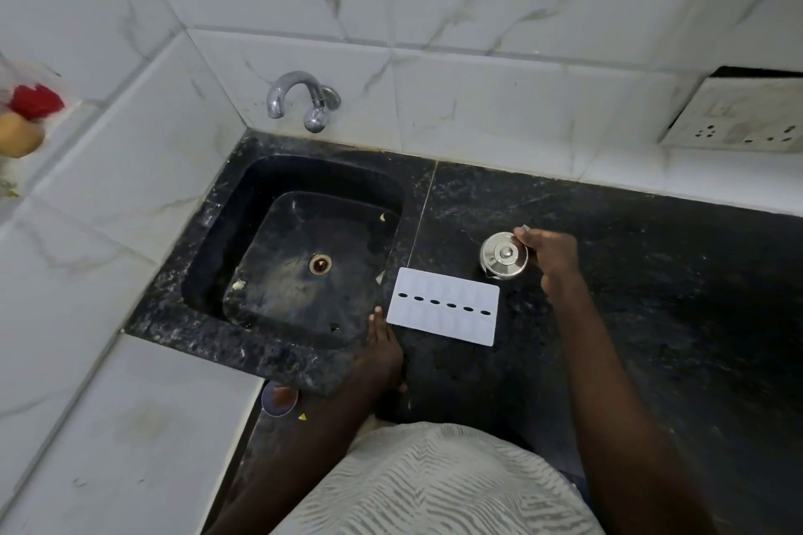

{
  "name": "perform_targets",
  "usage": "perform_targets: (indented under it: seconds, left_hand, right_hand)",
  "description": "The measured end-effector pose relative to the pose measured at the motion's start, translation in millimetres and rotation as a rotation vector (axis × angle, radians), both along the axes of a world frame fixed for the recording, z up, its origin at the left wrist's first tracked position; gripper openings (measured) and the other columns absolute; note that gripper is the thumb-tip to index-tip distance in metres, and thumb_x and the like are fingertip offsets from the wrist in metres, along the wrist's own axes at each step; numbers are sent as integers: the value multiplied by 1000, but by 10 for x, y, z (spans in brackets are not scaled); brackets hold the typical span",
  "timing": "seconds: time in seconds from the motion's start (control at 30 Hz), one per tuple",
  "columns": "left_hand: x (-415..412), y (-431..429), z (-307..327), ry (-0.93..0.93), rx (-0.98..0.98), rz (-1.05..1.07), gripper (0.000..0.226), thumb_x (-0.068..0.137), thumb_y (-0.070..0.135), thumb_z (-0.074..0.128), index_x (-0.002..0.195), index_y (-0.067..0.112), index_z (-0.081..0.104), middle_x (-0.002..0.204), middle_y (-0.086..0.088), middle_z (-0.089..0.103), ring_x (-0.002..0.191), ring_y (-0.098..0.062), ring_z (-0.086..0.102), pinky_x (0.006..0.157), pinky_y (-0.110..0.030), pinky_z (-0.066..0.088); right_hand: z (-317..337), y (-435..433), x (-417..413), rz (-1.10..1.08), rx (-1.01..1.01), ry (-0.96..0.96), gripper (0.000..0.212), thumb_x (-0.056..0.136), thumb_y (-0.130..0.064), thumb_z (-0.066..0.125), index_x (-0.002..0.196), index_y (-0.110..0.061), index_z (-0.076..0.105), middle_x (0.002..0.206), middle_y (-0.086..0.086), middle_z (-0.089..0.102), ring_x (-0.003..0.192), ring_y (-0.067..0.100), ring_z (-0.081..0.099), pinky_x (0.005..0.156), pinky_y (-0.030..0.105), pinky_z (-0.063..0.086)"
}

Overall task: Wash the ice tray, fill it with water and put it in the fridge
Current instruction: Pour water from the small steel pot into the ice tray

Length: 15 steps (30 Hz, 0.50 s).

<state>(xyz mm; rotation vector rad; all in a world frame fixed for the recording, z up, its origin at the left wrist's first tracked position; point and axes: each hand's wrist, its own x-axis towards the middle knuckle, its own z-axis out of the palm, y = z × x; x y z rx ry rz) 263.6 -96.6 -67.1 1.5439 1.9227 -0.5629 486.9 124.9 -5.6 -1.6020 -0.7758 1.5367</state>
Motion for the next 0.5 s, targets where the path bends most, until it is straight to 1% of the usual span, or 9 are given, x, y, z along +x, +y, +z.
perform_targets:
  seconds: [0.07,0.1,0.17,0.23,0.37,0.5]
  left_hand:
    - [-11,-5,-8,-6,3,-4,128,87,40,79,152,-23,-13,160,-43,-22,154,-54,-17,130,-50,-1]
    - [-17,-4,-12,-8,6,-8,128,88,41,78,152,-23,-13,160,-43,-22,154,-54,-17,129,-50,-2]
    - [-28,-8,-14,-12,8,-19,129,88,44,76,151,-22,-14,160,-43,-22,153,-54,-17,129,-50,-3]
    - [-38,-13,-16,-22,3,-22,130,88,44,77,151,-22,-15,160,-42,-24,153,-53,-18,129,-50,-4]
    - [-43,-5,-25,-38,-13,9,132,88,43,78,153,-19,-18,161,-37,-27,154,-50,-21,129,-48,-5]
    - [-45,-11,-26,-43,-6,2,132,88,45,78,152,-20,-17,161,-39,-26,154,-51,-20,130,-49,-5]
  right_hand:
    - [8,-4,41,12,21,-39,35,87,4,77,118,17,68,91,13,71,80,23,66,91,35,57]
    - [10,-6,57,14,28,-53,34,87,4,77,117,17,69,92,14,72,80,23,66,89,35,58]
    - [6,-8,78,16,38,-75,33,87,3,77,116,17,70,100,22,73,87,29,67,95,41,57]
    - [10,-20,90,26,56,-103,31,87,3,77,115,17,70,105,27,72,92,30,66,98,45,55]
    - [21,-43,93,95,125,-211,28,88,0,79,111,13,74,105,24,75,88,27,67,93,45,57]
    - [34,-56,79,157,161,-289,25,86,-5,82,108,7,77,103,22,77,87,24,69,90,45,59]
